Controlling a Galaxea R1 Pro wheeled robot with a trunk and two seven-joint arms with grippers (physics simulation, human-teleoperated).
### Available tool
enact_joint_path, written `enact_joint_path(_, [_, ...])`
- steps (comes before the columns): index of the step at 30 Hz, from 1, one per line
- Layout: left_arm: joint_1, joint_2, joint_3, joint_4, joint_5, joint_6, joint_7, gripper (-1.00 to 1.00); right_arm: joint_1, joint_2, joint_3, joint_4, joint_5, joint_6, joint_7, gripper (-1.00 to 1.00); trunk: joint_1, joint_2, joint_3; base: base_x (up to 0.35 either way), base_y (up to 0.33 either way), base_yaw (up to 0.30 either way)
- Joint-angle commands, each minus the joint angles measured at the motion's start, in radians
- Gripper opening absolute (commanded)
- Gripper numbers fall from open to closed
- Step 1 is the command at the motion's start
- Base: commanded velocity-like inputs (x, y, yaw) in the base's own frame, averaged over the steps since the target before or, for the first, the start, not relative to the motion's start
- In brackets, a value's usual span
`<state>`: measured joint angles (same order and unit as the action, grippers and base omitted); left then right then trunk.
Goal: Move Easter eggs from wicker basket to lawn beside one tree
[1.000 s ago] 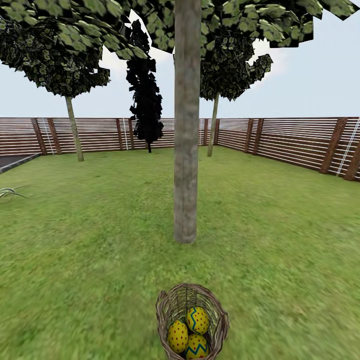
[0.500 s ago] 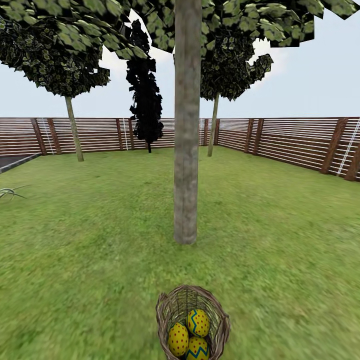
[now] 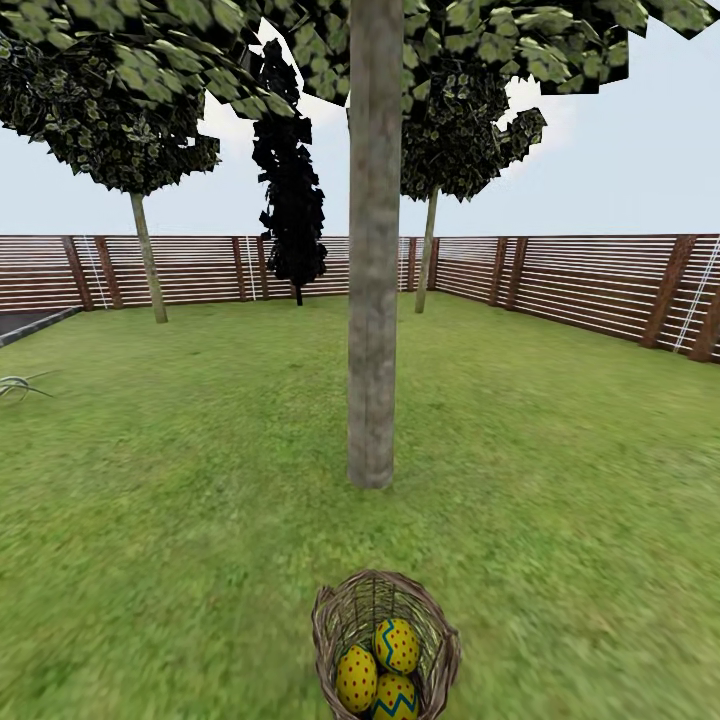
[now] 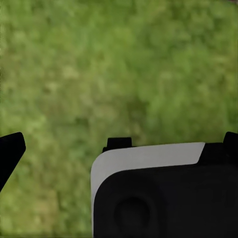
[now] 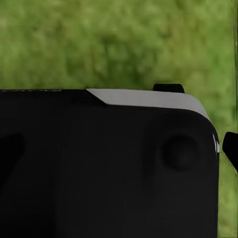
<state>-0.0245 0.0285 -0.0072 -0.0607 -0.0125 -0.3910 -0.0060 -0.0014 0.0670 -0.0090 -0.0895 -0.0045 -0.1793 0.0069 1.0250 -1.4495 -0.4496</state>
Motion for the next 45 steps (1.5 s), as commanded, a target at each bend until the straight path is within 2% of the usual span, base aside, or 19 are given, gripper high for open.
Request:
enact_joint_path(1, [-0.001, 0.000, 0.000, 0.001, -0.001, -0.003, -0.001, 1.00, 0.000, 0.000, -0.002, 0.000, -0.001, -0.020, 0.000, 1.00, 0.000, -0.001, -0.001, 0.000, 0.000, 0.000])
enact_joint_path(4, [-0.001, 0.000, 0.000, 0.000, -0.001, -0.003, 0.000, 1.00, 0.001, -0.001, -0.041, 0.000, -0.012, -0.062, 0.001, 1.00, 0.000, -0.001, -0.001, 0.000, 0.000, 0.000])
enact_joint_path(5, [0.000, 0.001, 0.000, 0.000, -0.001, -0.003, 0.000, 1.00, 0.002, -0.006, -0.126, 0.006, -0.034, -0.082, 0.003, 1.00, 0.000, -0.001, -0.001, 0.000, 0.000, 0.000])
enact_joint_path(7, [0.000, 0.001, 0.000, -0.001, 0.000, -0.003, 0.000, 1.00, 0.003, -0.008, -0.153, 0.009, -0.039, -0.087, 0.003, 1.00, 0.000, -0.001, -0.001, 0.000, 0.000, 0.000])
enact_joint_path(13, [0.000, 0.001, 0.000, -0.001, 0.000, -0.003, 0.000, 1.00, 0.015, -0.013, -0.189, 0.009, -0.044, -0.092, -0.005, 1.00, 0.000, -0.001, -0.001, 0.000, 0.000, 0.000])
enact_joint_path(15, [0.000, 0.001, 0.000, -0.001, 0.000, -0.003, 0.000, 1.00, 0.028, -0.015, -0.227, 0.004, -0.045, -0.097, -0.007, 1.00, 0.000, -0.001, -0.001, 0.000, 0.000, 0.000])
enact_joint_path(18, [0.000, 0.001, 0.000, -0.001, 0.001, -0.003, 0.000, 1.00, 0.058, -0.027, -0.321, -0.015, -0.044, -0.112, -0.003, 1.00, 0.000, -0.001, -0.001, 0.000, 0.000, 0.000])
enact_joint_path(19, [0.000, 0.001, 0.000, -0.001, 0.001, -0.003, 0.000, 1.00, 0.066, -0.029, -0.338, -0.026, -0.044, -0.120, -0.002, 1.00, 0.000, -0.001, -0.001, 0.000, 0.000, 0.000])
enact_joint_path(22, [0.000, 0.000, 0.000, -0.001, 0.002, -0.003, 0.000, 1.00, 0.126, -0.026, -0.398, -0.110, -0.045, -0.169, -0.001, 1.00, 0.000, -0.001, -0.001, 0.000, 0.000, 0.000])
enact_joint_path(24, [0.000, 0.000, 0.000, -0.001, 0.003, -0.003, 0.000, 1.00, 0.202, -0.018, -0.443, -0.227, -0.047, -0.193, 0.000, 1.00, 0.000, -0.001, -0.001, 0.000, 0.000, 0.000])
enact_joint_path(25, [0.000, 0.000, -0.001, -0.002, 0.003, -0.003, 0.000, 1.00, 0.258, 0.001, -0.468, -0.335, -0.049, -0.202, 0.001, 1.00, 0.000, -0.001, -0.001, 0.000, 0.000, 0.000])
enact_joint_path(27, [0.000, 0.000, -0.001, -0.003, 0.004, -0.003, 0.000, 1.00, 0.310, 0.031, -0.487, -0.458, -0.055, -0.206, 0.001, 1.00, 0.000, -0.001, -0.001, 0.000, 0.000, 0.000])
enact_joint_path(28, [0.001, -0.001, -0.002, -0.004, 0.004, -0.004, 0.000, 1.00, 0.348, 0.065, -0.498, -0.572, -0.063, -0.210, 0.000, 1.00, 0.000, -0.001, -0.001, 0.000, 0.000, 0.000])
enact_joint_path(31, [0.001, -0.001, -0.002, -0.005, 0.005, -0.005, 0.000, 1.00, 0.394, 0.105, -0.510, -0.718, -0.074, -0.214, -0.001, 1.00, 0.000, -0.001, -0.001, 0.000, 0.000, 0.000])
enact_joint_path(36, [0.002, -0.001, -0.001, -0.005, 0.006, -0.006, 0.000, 1.00, 0.419, 0.108, -0.517, -0.894, -0.081, -0.202, -0.001, 1.00, 0.000, -0.001, -0.001, 0.000, 0.000, 0.000])
enact_joint_path(38, [0.002, -0.001, 0.000, -0.006, 0.006, -0.008, -0.001, 1.00, 0.424, 0.108, -0.518, -0.990, -0.089, -0.150, -0.002, 1.00, 0.000, -0.001, -0.001, 0.000, 0.000, 0.000])
enact_joint_path(41, [0.003, -0.001, 0.001, -0.009, 0.006, -0.010, -0.001, 1.00, 0.427, 0.108, -0.519, -1.128, -0.101, 0.004, -0.001, 1.00, 0.000, -0.001, -0.001, 0.000, 0.000, 0.000])
enact_joint_path(44, [0.003, -0.001, 0.003, -0.012, 0.006, -0.013, -0.002, 1.00, 0.429, 0.108, -0.518, -1.294, -0.108, 0.206, -0.001, 1.00, 0.000, -0.001, -0.001, 0.000, 0.000, 0.000])
enact_joint_path(45, [0.003, -0.001, 0.003, -0.012, 0.006, -0.013, -0.001, 1.00, 0.429, 0.108, -0.517, -1.326, -0.108, 0.241, -0.001, 1.00, 0.000, -0.001, -0.001, 0.000, 0.000, 0.000])
